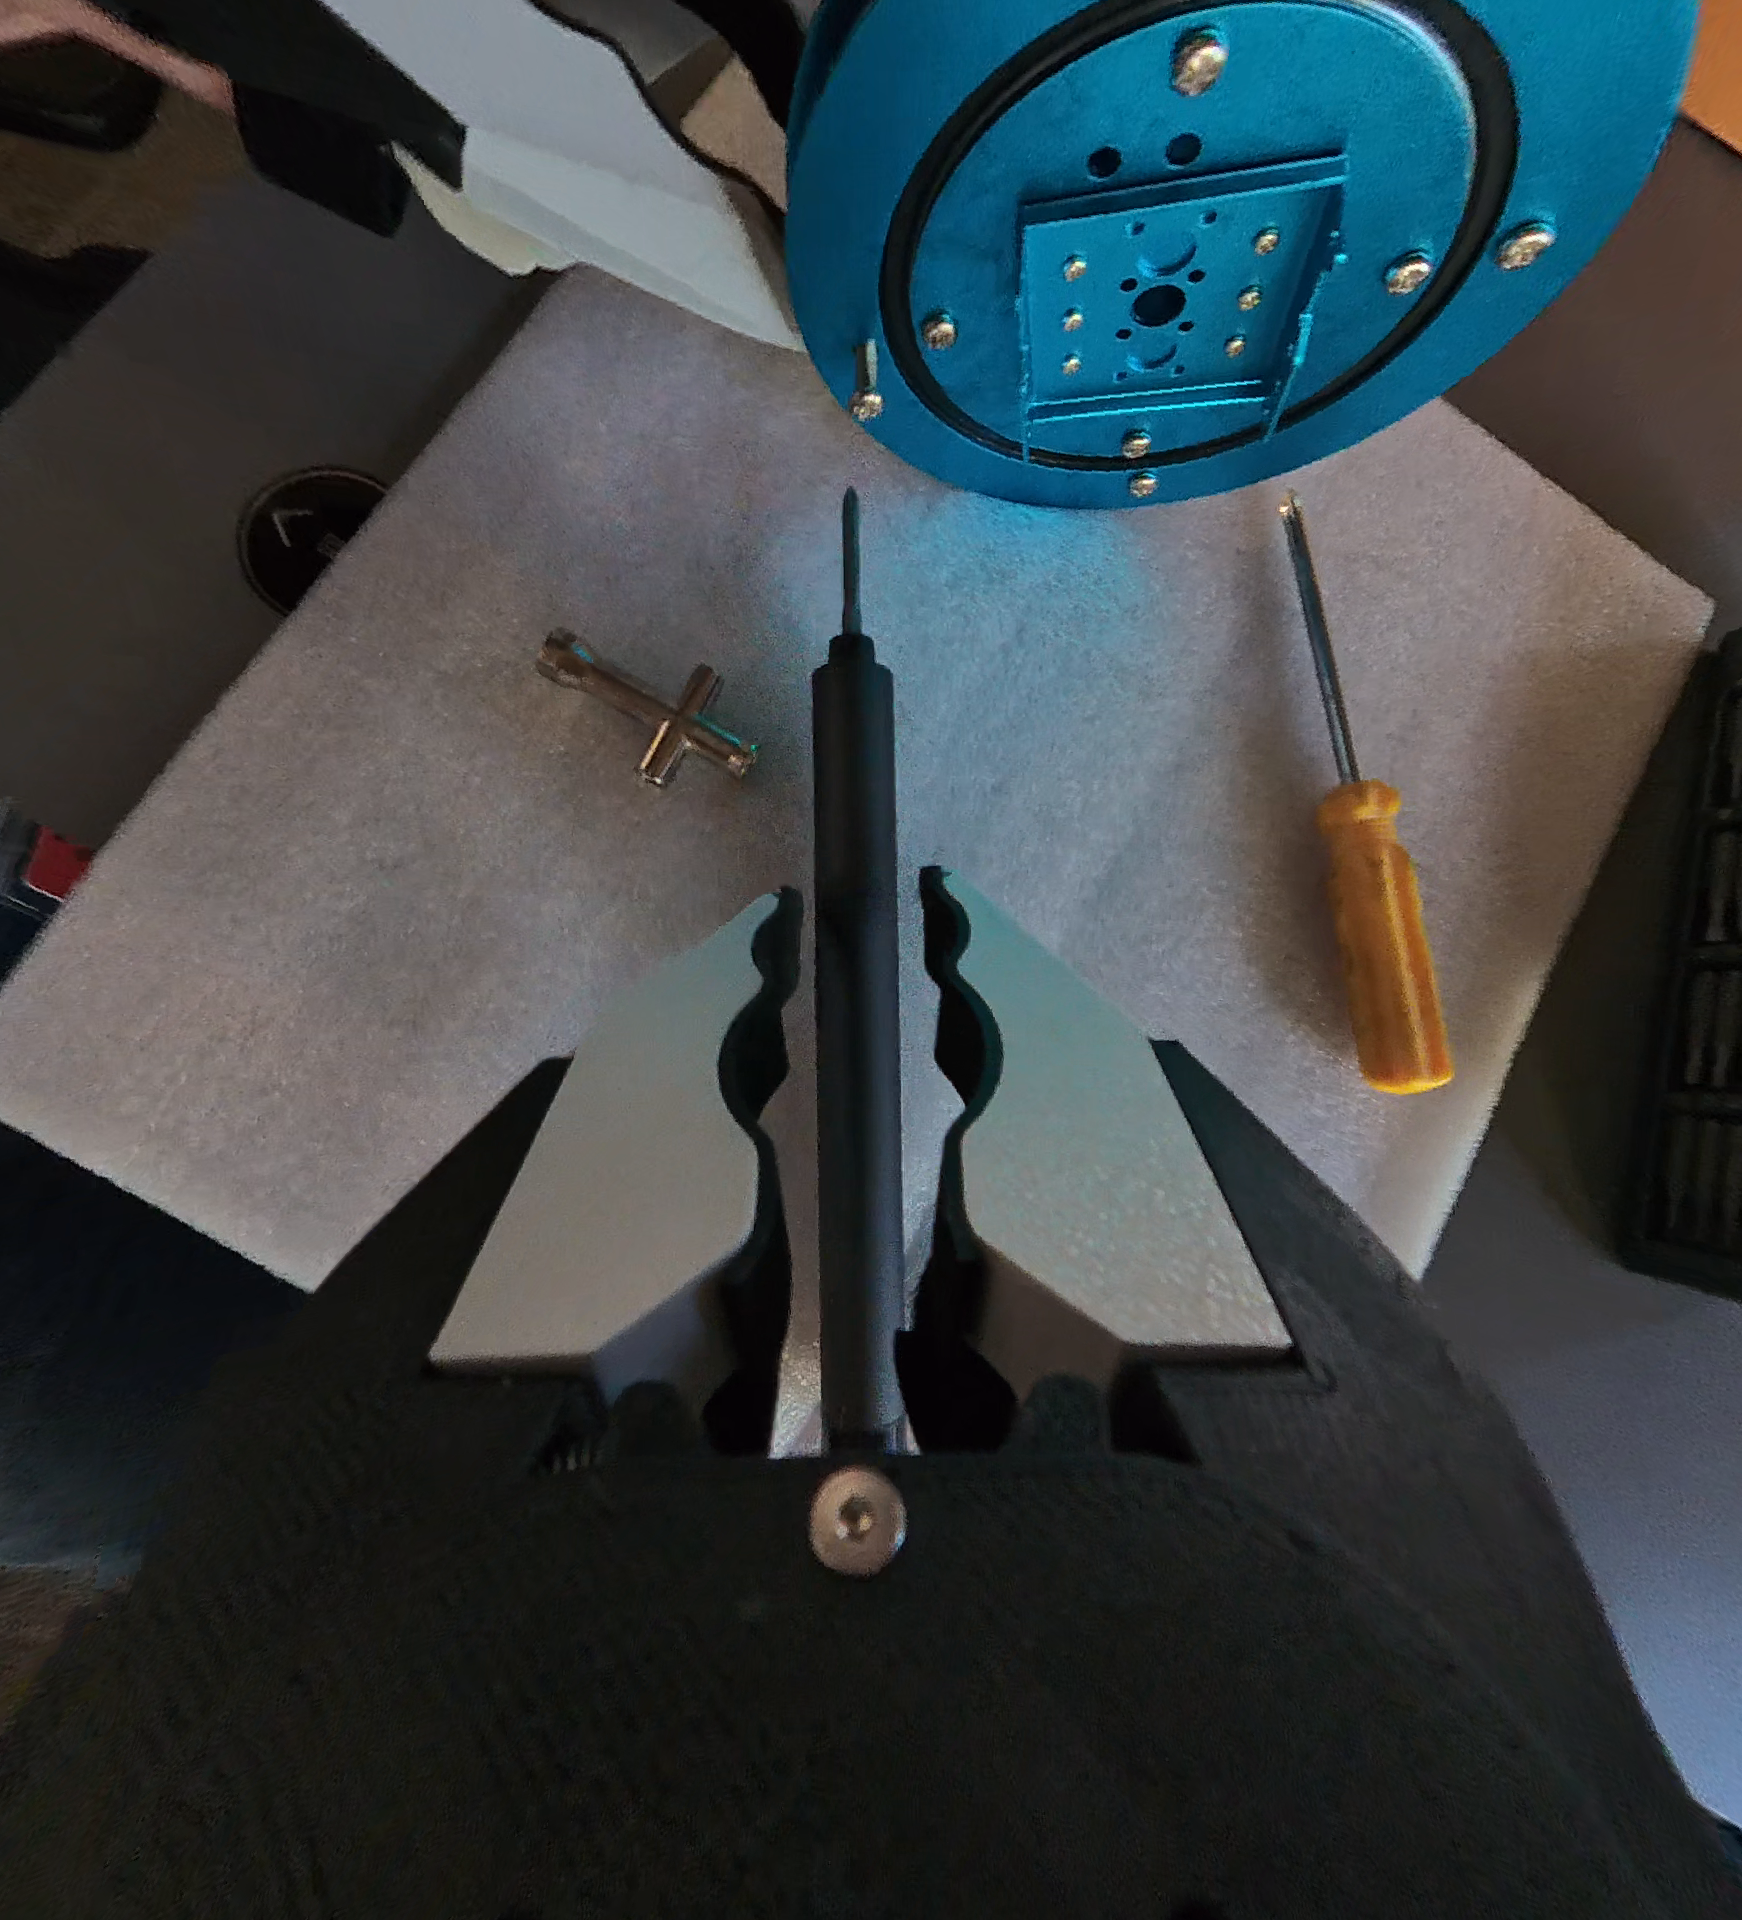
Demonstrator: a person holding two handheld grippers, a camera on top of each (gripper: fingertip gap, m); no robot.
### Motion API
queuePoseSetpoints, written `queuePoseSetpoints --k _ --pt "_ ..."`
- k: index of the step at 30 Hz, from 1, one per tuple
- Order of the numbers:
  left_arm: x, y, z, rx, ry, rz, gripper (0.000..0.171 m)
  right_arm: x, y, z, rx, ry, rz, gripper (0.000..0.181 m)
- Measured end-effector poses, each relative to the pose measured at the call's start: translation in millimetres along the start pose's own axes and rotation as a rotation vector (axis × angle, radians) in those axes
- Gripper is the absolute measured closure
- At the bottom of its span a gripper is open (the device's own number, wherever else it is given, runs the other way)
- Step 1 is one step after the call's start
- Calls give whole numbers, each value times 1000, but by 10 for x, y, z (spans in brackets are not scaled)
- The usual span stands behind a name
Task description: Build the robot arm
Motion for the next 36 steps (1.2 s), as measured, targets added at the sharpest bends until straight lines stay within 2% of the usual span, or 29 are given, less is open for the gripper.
queuePoseSetpoints --k 2,3,7,12,14,19,25,27,29,31,36 --pt "0 1 1 -1 0 0 152 -27 -35 -11 36 -26 -19 171" --pt "-1 3 2 -3 0 1 152 -28 -42 -2 37 -21 -24 172" --pt "0 11 0 -9 0 4 152 -9 -25 -11 8 -47 -36 164" --pt "1 10 -1 -8 0 4 152 -21 -114 17 72 -79 -73 161" --pt "0 14 -2 -11 0 6 152 -36 -92 37 41 -62 -57 158" --pt "1 24 -3 -19 0 12 152 -47 15 71 -30 -46 28 167" --pt "1 18 -2 -13 0 7 152 -39 121 59 -39 -35 49 164" --pt "1 19 -1 -14 0 8 152 -64 150 37 -83 -29 113 161" --pt "1 21 -2 -16 0 9 152 -94 170 11 -100 -55 130 158" --pt "1 20 -2 -16 0 9 152 -124 172 -12 -88 -99 125 166" --pt "0 20 -2 -16 0 9 152 -132 188 -5 -123 -85 167 165"
Point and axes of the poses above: each gripper's, where its closed fingertips meet, x back along the fingers, z out of its top, y = z × x across the jaws, the point moved 10 cm from there along x, back along the fingers, and after that the axes turned 4 degrees about x, right-handed, at the moved point
